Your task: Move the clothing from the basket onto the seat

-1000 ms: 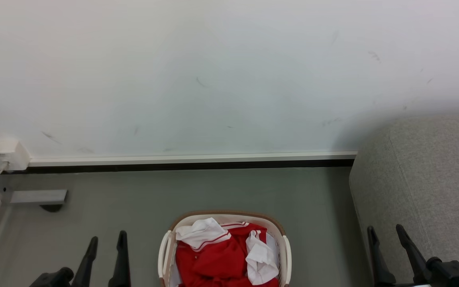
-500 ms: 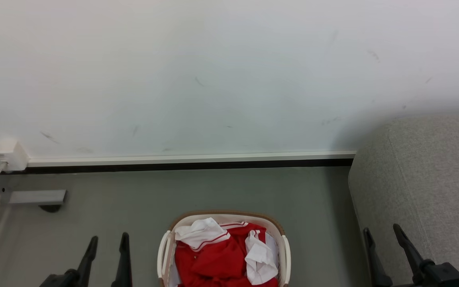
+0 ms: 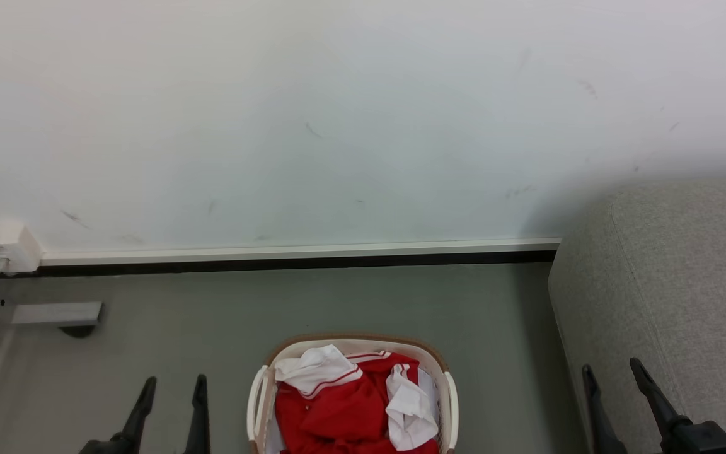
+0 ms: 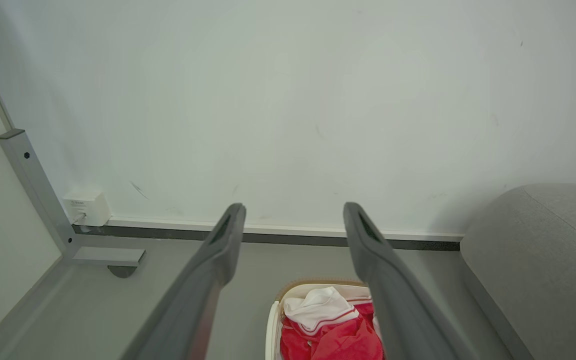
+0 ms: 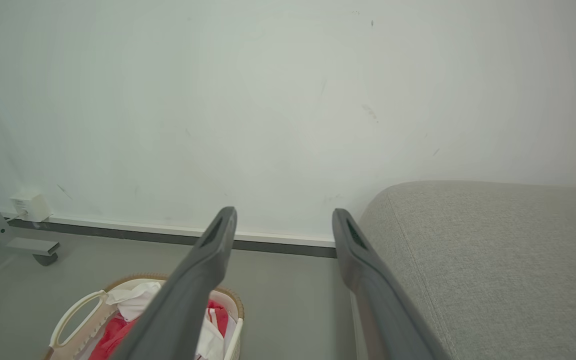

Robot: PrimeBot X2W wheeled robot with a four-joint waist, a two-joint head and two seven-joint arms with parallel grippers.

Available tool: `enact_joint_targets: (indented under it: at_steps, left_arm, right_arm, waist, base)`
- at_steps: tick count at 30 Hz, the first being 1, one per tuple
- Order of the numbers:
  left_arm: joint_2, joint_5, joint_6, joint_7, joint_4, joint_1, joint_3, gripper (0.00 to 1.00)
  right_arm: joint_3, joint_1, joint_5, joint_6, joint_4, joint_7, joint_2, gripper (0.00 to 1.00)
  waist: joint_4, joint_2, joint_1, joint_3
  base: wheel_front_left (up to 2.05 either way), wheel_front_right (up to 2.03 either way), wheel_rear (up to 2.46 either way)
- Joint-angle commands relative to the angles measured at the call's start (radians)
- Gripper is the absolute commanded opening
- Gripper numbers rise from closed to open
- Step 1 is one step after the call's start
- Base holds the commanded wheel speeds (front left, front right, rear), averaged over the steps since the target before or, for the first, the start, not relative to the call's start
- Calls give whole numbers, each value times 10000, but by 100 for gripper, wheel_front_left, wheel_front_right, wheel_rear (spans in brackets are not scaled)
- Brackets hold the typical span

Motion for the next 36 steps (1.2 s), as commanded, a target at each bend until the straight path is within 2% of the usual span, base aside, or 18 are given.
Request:
enact_joint_targets:
  at_steps: [1,22,31,36]
  left_arm:
    - [79,319,-27,-64,-11,92,42,100]
    - [74,-29,-163,-93,205,-62,36,100]
    - [135,322,-489,-91,951,-1520,-910,100]
    - [447,457,-579,-91,1791,-3149,-1790,100]
  right_arm:
    - [-39,133,-254,-20,19,-83,-79,100]
    - [-52,-117,-27,-21,37,-119,-74,100]
    - [-65,-864,-227,-21,-377,-119,-68,100]
    - [58,-1720,-211,-21,-796,-119,-66,100]
  waist:
    - [-7,-1,0,2]
    - [-331,-1,0,379]
    - [-582,-1,0,2122]
    - [-882,-1,0,3816]
  base:
    - [0,0,0]
    - [0,0,0]
    - [0,0,0]
    - [0,0,0]
